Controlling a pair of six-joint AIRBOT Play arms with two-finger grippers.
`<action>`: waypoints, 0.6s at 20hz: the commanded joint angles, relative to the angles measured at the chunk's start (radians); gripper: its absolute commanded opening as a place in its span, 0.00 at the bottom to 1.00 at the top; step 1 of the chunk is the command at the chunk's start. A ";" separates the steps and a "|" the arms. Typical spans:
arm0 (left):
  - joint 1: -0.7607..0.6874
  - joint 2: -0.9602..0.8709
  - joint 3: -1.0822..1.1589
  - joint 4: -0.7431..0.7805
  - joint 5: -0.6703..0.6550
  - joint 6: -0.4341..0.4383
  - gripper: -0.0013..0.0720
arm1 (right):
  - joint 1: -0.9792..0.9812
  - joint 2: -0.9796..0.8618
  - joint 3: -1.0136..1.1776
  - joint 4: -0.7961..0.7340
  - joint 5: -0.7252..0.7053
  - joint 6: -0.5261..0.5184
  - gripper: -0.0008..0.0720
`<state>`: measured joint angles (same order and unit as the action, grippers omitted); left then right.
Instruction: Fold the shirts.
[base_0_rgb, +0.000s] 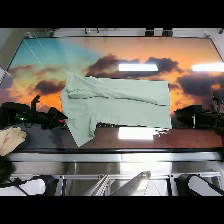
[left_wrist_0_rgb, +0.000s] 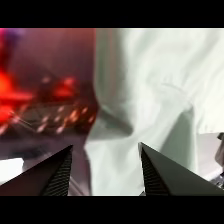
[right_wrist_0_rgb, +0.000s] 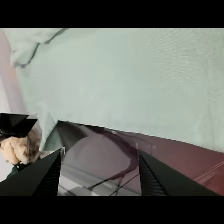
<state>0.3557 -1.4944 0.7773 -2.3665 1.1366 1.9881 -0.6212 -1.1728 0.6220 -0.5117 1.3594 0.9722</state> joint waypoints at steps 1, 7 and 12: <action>-0.062 -0.046 -0.004 -0.066 -0.090 0.039 0.66 | 0.000 0.001 0.000 0.015 0.007 0.000 0.75; -0.177 -0.047 0.056 -0.094 -0.114 0.050 0.25 | -0.001 -0.002 0.000 -0.061 -0.090 0.056 0.75; -0.164 -0.047 0.071 -0.094 -0.057 0.050 0.05 | -0.001 -0.087 0.000 -0.196 -0.186 0.097 0.75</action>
<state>0.1883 -1.5421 0.8379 -2.4374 1.0359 2.0357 -0.6216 -1.2125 0.6220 -0.6407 1.2289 1.0462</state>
